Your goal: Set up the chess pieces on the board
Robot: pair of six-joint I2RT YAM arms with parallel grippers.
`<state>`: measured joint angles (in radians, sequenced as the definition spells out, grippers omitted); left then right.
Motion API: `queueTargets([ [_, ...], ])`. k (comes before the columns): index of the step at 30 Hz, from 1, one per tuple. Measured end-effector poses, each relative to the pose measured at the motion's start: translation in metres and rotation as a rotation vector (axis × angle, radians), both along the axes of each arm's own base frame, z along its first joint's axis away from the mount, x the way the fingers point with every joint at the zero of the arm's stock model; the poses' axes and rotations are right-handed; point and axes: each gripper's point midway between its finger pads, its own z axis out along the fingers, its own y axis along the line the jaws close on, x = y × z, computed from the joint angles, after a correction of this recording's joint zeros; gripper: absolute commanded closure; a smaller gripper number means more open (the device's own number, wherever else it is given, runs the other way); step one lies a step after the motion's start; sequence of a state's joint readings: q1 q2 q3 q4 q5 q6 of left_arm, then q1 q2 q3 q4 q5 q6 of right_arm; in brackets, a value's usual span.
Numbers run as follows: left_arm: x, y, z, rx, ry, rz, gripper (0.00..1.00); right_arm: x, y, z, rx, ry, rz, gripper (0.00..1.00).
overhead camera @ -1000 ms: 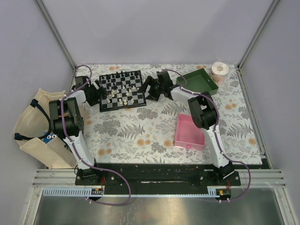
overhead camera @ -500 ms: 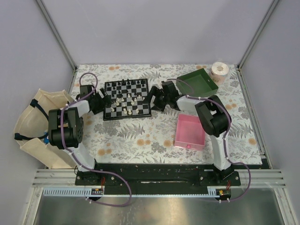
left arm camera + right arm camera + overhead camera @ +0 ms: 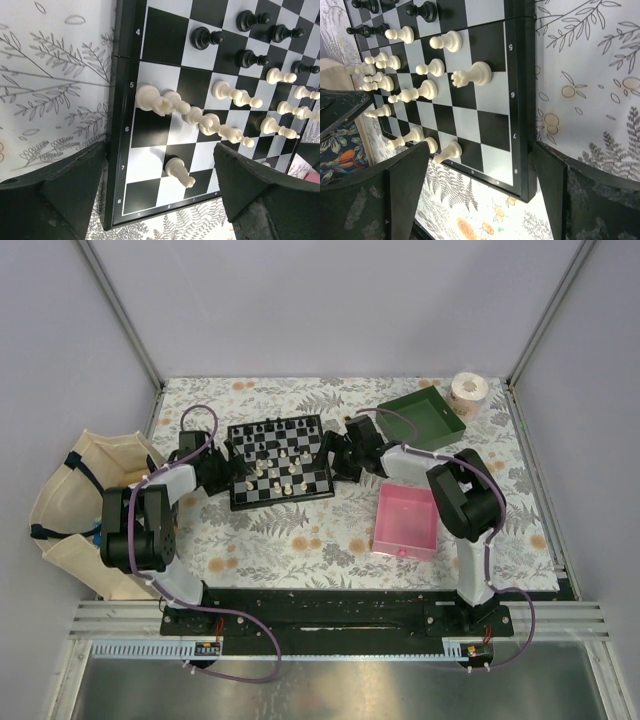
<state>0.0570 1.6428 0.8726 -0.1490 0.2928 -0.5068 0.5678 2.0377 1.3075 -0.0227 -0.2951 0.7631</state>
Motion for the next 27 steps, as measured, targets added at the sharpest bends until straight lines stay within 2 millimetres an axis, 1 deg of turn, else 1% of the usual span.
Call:
queueTargets([
  [3, -0.007, -0.004, 0.003, 0.0, 0.018, -0.01, 0.01, -0.002, -0.004, 0.008, -0.024, -0.016, 0.005, 0.03],
  [7, -0.01, -0.006, 0.018, 0.0, -0.007, -0.011, 0.01, 0.0, -0.011, 0.039, -0.024, -0.079, 0.015, 0.03],
  [11, -0.008, -0.005, 0.043, 0.012, -0.073, -0.006, 0.01, 0.011, -0.018, 0.074, -0.045, -0.162, 0.021, 0.01],
  [13, -0.007, -0.003, 0.048, 0.021, -0.091, 0.0, 0.01, 0.017, -0.02, 0.088, -0.057, -0.203, 0.017, 0.01],
  [15, -0.005, 0.0, 0.047, 0.028, -0.089, 0.009, 0.01, 0.019, -0.025, 0.097, -0.072, -0.231, 0.007, 0.01],
  [18, -0.004, 0.002, 0.036, 0.024, -0.056, 0.02, 0.01, 0.017, -0.027, 0.1, -0.085, -0.23, 0.009, 0.01],
  [21, -0.004, 0.003, 0.024, 0.015, -0.025, 0.025, 0.01, 0.015, -0.027, 0.097, -0.09, -0.208, 0.019, 0.0],
  [27, -0.001, 0.0, 0.021, 0.006, -0.028, 0.016, 0.01, 0.013, -0.024, 0.092, -0.091, -0.189, 0.05, 0.01],
])
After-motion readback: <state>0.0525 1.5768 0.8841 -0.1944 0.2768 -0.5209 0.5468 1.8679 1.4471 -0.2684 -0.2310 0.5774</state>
